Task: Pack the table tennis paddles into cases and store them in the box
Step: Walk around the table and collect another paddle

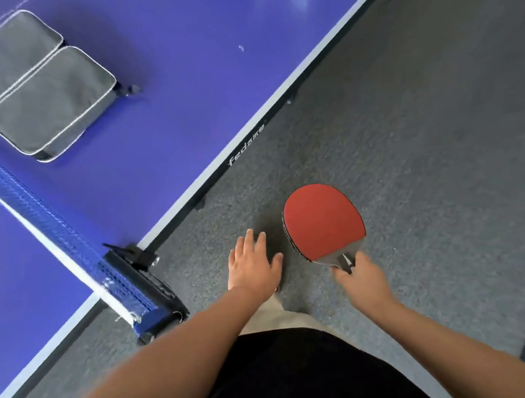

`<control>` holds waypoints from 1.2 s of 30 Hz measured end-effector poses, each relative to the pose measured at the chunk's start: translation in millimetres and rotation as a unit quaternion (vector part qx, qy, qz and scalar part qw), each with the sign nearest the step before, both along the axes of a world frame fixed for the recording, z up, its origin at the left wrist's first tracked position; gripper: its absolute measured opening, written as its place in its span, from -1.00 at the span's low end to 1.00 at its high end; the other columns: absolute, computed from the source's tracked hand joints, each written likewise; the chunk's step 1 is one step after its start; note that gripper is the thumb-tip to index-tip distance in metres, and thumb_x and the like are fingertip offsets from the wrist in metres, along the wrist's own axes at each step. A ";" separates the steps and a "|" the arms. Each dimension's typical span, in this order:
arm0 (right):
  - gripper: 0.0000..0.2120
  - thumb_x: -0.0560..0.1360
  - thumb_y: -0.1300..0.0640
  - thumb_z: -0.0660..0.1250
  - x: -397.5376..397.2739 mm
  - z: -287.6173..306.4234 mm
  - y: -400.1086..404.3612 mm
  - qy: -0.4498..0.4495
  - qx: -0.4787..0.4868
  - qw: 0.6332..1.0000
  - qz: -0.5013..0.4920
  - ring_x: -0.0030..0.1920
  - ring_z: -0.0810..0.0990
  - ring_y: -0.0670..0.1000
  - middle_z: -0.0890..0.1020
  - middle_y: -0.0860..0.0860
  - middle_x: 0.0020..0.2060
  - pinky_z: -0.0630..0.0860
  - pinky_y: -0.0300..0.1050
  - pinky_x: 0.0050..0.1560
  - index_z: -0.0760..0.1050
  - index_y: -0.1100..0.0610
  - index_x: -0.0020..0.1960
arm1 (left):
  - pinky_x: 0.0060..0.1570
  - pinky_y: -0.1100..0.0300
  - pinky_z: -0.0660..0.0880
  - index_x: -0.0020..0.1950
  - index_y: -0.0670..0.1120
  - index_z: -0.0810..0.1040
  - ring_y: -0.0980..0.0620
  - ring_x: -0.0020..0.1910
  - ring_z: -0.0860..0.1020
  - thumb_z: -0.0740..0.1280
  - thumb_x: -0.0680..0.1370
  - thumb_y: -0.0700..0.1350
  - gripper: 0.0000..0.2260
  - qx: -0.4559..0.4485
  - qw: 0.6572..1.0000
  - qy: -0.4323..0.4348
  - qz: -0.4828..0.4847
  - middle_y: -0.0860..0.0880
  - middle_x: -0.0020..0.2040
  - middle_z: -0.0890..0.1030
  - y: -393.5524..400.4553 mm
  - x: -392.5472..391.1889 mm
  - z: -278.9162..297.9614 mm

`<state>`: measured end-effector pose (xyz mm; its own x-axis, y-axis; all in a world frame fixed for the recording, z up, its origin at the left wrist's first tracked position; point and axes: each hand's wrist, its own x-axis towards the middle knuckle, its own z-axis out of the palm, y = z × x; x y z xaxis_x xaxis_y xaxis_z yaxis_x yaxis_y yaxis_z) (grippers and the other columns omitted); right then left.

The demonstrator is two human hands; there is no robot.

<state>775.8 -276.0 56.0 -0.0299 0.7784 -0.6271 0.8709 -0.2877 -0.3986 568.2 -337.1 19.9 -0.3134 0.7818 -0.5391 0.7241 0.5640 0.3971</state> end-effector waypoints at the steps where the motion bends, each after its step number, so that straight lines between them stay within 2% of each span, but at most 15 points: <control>1: -0.75 0.52 -0.02 0.36 -10.1 0.9 19.8 0.000 0.002 1.000 0.011 -0.15 0.56 0.10 0.56 0.04 -0.17 0.48 -0.01 -0.18 0.39 0.13 0.00 | 0.55 -0.08 -0.05 0.60 -0.01 0.09 -0.11 0.60 -0.04 0.09 0.63 0.19 -0.41 0.001 1.000 0.000 0.009 -0.09 0.62 0.02 17.6 -6.6 -1.9; 5: -0.72 0.49 -0.05 0.38 -51.2 9.8 89.3 -0.006 0.012 0.999 0.046 -0.15 0.58 0.12 0.57 0.04 -0.19 0.54 0.08 -0.13 0.40 0.13 -0.03 | 0.56 -0.07 -0.07 0.60 0.00 0.08 -0.10 0.60 -0.05 0.10 0.63 0.20 -0.41 0.013 0.998 -0.006 0.061 -0.08 0.62 0.01 76.9 -33.3 6.4; 11: -0.70 0.48 -0.03 0.42 -109.6 25.3 178.0 0.020 0.031 0.994 0.101 -0.11 0.57 0.11 0.56 0.03 -0.19 0.49 0.00 -0.11 0.38 0.15 -0.09 | 0.56 -0.04 -0.09 0.60 0.02 0.07 -0.07 0.60 -0.05 0.08 0.62 0.21 -0.41 0.033 0.992 0.020 0.122 -0.05 0.62 0.02 138.2 -77.3 20.5; 16: -0.71 0.49 -0.04 0.40 -156.8 28.7 238.7 0.040 0.020 0.986 0.159 -0.06 0.59 0.10 0.58 0.00 -0.15 0.54 0.03 -0.04 0.42 0.15 -0.01 | 0.55 -0.03 -0.03 0.58 0.00 0.14 -0.11 0.59 0.01 0.11 0.63 0.19 -0.44 0.020 0.978 0.032 0.207 -0.09 0.61 0.08 169.7 -96.6 26.3; 20: -0.67 0.52 -0.06 0.37 -200.9 28.2 272.0 0.034 0.014 0.967 0.252 0.00 0.58 0.17 0.57 0.07 -0.09 0.40 -0.07 -0.16 0.39 0.19 0.02 | 0.54 -0.05 -0.01 0.58 -0.02 0.16 -0.14 0.58 0.04 0.13 0.62 0.17 -0.43 0.005 0.953 0.060 0.297 -0.11 0.60 0.11 186.8 -109.8 20.6; 22: -0.66 0.53 -0.08 0.35 -219.4 24.3 281.4 0.039 0.013 0.956 0.292 0.01 0.58 0.17 0.57 0.08 -0.07 0.39 -0.08 -0.17 0.38 0.19 0.01 | 0.54 -0.06 0.00 0.58 -0.04 0.18 -0.15 0.57 0.05 0.16 0.62 0.15 -0.43 0.005 0.935 0.070 0.348 -0.12 0.59 0.13 191.7 -110.9 17.8; 25: -0.68 0.55 -0.08 0.32 -247.6 19.5 286.4 0.036 0.006 0.941 0.336 -0.05 0.55 0.12 0.48 -0.01 -0.14 0.36 -0.10 -0.18 0.31 0.14 -0.02 | 0.54 -0.06 0.00 0.57 -0.05 0.20 -0.16 0.57 0.06 0.19 0.62 0.14 -0.43 -0.003 0.910 0.076 0.407 -0.14 0.59 0.14 194.4 -116.1 17.4; 30: -0.69 0.54 -0.11 0.32 -287.3 14.0 274.1 0.047 -0.010 0.928 0.369 -0.14 0.53 0.09 0.46 -0.05 -0.22 0.46 -0.06 -0.18 0.31 0.11 -0.05 | 0.54 -0.06 0.01 0.57 -0.04 0.20 -0.16 0.58 0.04 0.17 0.62 0.16 -0.44 -0.011 0.878 0.082 0.472 -0.15 0.59 0.13 182.2 -133.7 21.6; 36: -0.70 0.55 -0.10 0.31 -338.1 5.2 241.1 0.043 -0.010 0.923 0.382 -0.09 0.56 0.10 0.49 -0.02 -0.14 0.48 -0.02 -0.16 0.32 0.11 -0.01 | 0.55 -0.05 -0.02 0.58 -0.03 0.16 -0.13 0.58 0.00 0.15 0.63 0.17 -0.43 -0.020 0.860 0.077 0.504 -0.13 0.60 0.10 147.8 -172.7 19.3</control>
